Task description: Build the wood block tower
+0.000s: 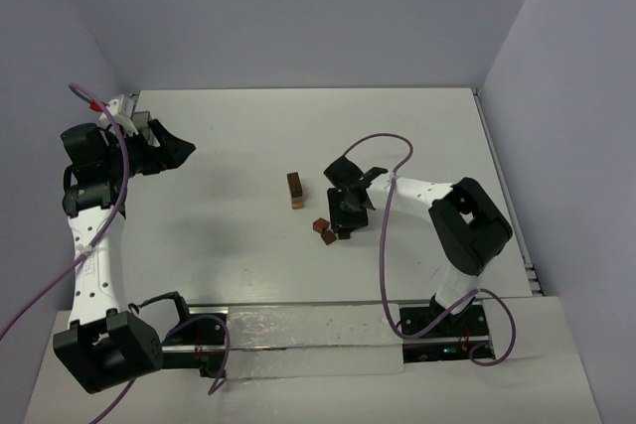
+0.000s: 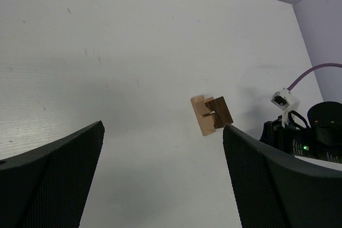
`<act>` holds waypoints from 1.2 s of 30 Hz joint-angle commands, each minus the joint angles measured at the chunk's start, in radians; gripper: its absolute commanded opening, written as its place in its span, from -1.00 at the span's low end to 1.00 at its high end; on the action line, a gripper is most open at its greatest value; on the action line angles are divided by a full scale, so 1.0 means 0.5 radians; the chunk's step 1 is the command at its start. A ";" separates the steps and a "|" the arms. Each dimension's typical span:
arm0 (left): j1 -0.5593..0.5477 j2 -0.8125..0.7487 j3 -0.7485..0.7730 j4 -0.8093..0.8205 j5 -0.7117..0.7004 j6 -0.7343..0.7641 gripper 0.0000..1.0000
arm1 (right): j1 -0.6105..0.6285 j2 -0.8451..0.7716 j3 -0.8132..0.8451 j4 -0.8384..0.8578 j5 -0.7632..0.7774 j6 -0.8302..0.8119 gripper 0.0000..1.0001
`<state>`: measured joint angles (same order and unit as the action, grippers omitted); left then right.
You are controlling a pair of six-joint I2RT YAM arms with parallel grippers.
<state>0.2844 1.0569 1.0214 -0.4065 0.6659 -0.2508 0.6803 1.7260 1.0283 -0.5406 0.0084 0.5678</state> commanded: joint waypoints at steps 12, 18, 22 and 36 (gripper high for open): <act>0.008 -0.012 -0.003 0.079 0.033 -0.026 0.96 | 0.018 -0.205 -0.011 0.015 -0.261 -0.136 0.98; 0.008 -0.018 -0.006 0.061 0.030 -0.005 0.95 | 0.204 -0.151 0.033 -0.002 -0.266 -0.172 0.99; 0.011 -0.041 -0.012 0.055 0.030 0.011 0.95 | 0.250 -0.051 0.102 -0.066 -0.168 -0.171 0.99; 0.011 -0.064 -0.027 0.061 0.043 0.035 0.94 | 0.327 0.091 0.186 -0.093 0.090 -0.260 0.99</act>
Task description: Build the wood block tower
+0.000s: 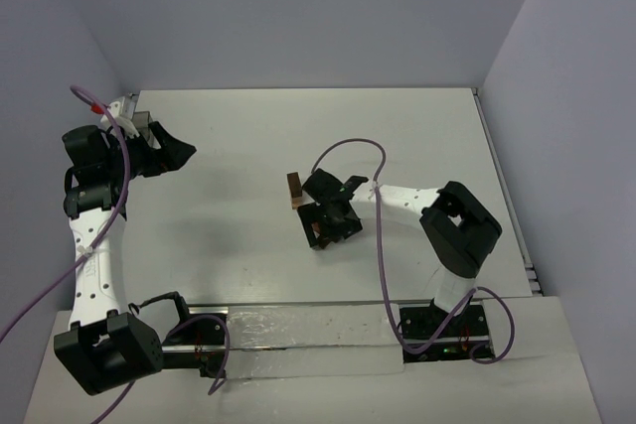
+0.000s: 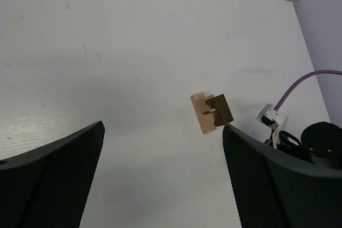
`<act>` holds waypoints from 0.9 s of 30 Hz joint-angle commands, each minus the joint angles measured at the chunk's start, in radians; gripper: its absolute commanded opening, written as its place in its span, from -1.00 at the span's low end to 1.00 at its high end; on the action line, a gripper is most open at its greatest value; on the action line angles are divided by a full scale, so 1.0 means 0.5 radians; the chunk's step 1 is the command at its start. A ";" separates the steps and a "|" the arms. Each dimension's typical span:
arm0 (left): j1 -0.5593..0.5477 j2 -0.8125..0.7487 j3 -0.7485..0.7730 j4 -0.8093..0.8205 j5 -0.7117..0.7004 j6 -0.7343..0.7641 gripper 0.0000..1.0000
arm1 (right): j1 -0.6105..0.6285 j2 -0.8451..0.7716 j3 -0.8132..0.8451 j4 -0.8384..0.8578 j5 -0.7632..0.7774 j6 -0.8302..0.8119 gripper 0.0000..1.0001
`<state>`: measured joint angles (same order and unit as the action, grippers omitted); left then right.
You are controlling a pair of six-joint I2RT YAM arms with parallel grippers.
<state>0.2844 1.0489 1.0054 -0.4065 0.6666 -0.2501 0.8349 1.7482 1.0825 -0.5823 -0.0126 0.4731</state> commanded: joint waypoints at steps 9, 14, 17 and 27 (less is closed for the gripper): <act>0.008 -0.054 -0.009 0.078 0.084 0.040 0.93 | 0.018 0.016 -0.031 0.162 0.056 -0.452 0.99; 0.009 -0.047 0.012 0.058 0.090 0.054 0.93 | 0.016 -0.013 -0.057 0.228 -0.057 -0.573 0.99; 0.009 -0.043 0.023 0.052 0.091 0.058 0.93 | 0.017 0.014 -0.031 0.188 -0.095 -0.602 0.98; 0.009 -0.051 0.024 0.051 0.102 0.063 0.93 | -0.009 0.038 -0.068 0.091 -0.222 -0.653 0.71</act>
<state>0.2844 1.0470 1.0050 -0.4070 0.6894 -0.2365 0.8378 1.7599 1.0714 -0.5150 -0.0578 0.1623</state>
